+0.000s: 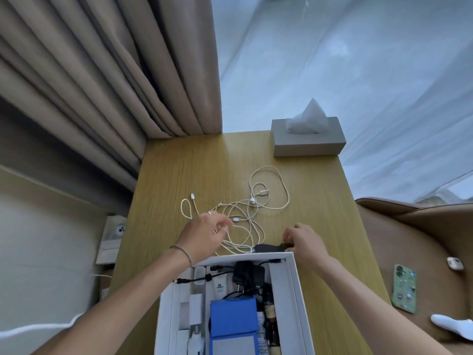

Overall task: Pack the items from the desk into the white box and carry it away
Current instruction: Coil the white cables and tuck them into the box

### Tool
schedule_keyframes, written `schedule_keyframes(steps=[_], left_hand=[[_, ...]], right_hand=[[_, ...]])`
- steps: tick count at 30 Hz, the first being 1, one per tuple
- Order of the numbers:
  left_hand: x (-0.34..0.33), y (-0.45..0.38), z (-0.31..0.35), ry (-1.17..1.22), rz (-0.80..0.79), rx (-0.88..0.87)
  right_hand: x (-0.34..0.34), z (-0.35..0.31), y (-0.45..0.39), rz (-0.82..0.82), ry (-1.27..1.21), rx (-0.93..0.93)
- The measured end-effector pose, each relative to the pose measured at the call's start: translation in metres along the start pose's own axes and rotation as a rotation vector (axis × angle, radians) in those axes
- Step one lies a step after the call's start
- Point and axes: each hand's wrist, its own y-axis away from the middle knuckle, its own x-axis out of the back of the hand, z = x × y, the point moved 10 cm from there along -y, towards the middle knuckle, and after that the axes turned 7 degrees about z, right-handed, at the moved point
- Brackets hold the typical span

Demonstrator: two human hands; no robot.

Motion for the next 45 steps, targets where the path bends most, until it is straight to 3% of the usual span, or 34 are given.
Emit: schedule_keyframes(steps=[8, 13, 19, 24, 29, 35, 41, 45], left_hand=[[-0.023, -0.017, -0.020, -0.049, -0.067, 0.089], [-0.038, -0.036, -0.022, -0.082, -0.098, 0.122], [-0.052, -0.081, -0.028, -0.196, -0.026, 0.149], [-0.072, -0.116, -0.026, -0.299, -0.008, 0.140], [-0.082, -0.127, -0.033, -0.314, -0.023, 0.179], [-0.071, -0.119, -0.027, -0.174, -0.075, 0.136], [-0.035, -0.093, -0.012, 0.181, -0.096, 0.170], [-0.002, -0.070, 0.006, 0.425, -0.035, 0.116]], right_hand=[[-0.005, 0.004, -0.002, 0.054, 0.004, 0.065], [0.015, 0.017, -0.006, 0.052, -0.281, -0.060], [0.035, 0.027, -0.004, 0.054, -0.769, -0.265], [0.031, 0.002, 0.004, -0.012, -0.861, -0.272], [0.038, -0.006, 0.010, 0.044, -0.840, -0.277], [0.059, -0.021, 0.027, 0.032, -0.927, -0.264], [0.087, -0.059, 0.054, -0.054, -1.004, -0.146], [0.091, -0.092, 0.076, -0.129, -0.898, -0.028]])
